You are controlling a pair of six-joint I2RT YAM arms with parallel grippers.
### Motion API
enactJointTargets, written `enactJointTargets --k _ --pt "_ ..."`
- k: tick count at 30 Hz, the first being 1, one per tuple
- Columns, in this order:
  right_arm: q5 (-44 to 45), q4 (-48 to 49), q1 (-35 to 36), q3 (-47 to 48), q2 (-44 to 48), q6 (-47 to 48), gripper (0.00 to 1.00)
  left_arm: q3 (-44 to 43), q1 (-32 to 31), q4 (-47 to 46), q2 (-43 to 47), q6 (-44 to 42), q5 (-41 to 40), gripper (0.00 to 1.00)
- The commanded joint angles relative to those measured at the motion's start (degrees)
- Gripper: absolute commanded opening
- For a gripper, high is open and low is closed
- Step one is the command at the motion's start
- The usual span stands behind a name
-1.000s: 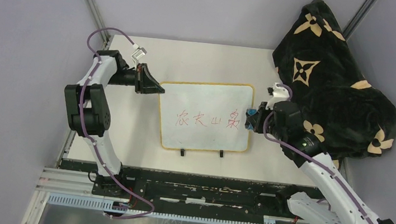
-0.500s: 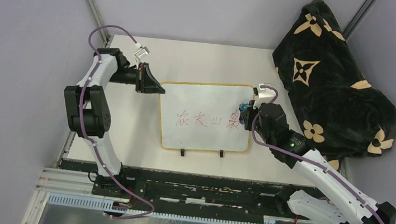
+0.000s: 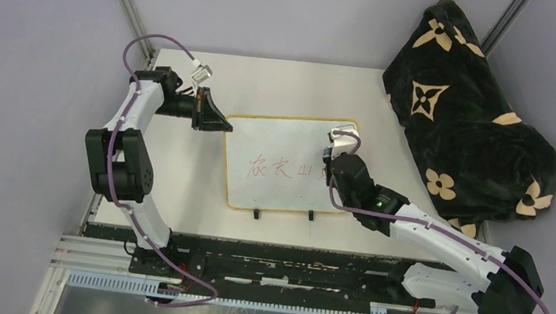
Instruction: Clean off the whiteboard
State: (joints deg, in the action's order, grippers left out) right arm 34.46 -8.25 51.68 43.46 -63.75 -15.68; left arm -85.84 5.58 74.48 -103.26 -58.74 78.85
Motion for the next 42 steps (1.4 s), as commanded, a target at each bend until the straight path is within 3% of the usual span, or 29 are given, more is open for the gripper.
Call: enactJointTargets --k 1,11,19,25,42 --pt "2.5 7.1 0.9 0.1 -1.2 0.0 0.01 4.3 -1.2 -13.6 5.1 10.8 -7.8 0.03" --pt "4.3 9.7 1.6 0.6 -5.4 -1.4 0.01 5.0 -1.7 -16.1 5.4 13.5 -7.4 0.03" --pt "14.9 6.9 1.2 -2.0 -1.1 -0.8 0.00 5.1 -1.7 -16.2 5.2 13.2 -7.6 0.03" --pt "17.8 5.9 -0.2 -3.7 1.6 -1.4 0.00 5.3 -1.7 -16.2 5.3 13.0 -7.6 0.03" --pt "-1.3 13.5 2.6 0.3 -8.5 -3.1 0.01 6.0 -1.7 -16.2 6.1 12.7 -7.9 0.03"
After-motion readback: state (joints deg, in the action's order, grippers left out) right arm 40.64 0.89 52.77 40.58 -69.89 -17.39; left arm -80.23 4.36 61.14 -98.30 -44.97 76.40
